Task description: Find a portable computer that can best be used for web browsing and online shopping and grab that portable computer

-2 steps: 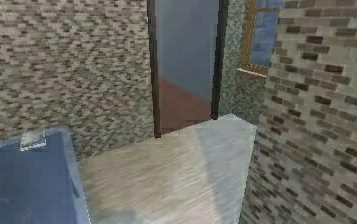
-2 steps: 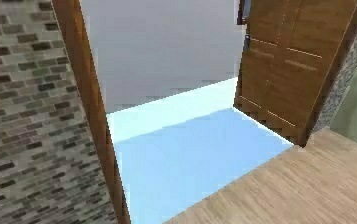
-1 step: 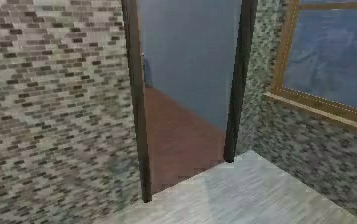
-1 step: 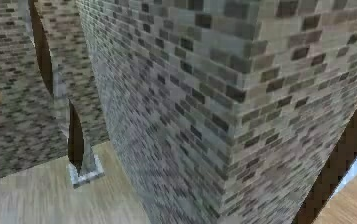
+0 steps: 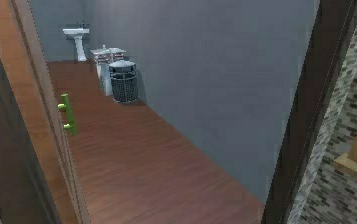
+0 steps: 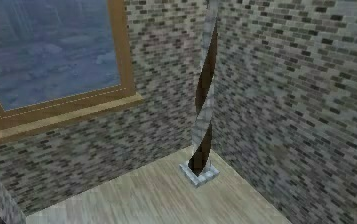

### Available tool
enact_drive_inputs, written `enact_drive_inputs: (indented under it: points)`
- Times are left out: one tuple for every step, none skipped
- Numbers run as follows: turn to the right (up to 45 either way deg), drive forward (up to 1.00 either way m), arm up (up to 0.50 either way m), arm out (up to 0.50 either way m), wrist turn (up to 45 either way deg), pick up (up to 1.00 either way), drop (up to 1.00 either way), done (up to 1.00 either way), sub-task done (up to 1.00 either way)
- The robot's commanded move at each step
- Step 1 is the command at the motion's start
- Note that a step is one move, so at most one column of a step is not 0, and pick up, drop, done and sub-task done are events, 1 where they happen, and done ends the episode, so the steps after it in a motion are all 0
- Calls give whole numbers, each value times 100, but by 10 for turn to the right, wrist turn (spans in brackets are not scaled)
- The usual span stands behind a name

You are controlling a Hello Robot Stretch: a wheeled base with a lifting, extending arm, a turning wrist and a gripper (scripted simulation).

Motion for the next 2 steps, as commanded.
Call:
enact_drive_inputs:
  points:
    - [60, 0, 0, 0, 0, 0, 0, 0, 0]
    - [0, 35, 0, 0, 0, 0, 0, 0, 0]
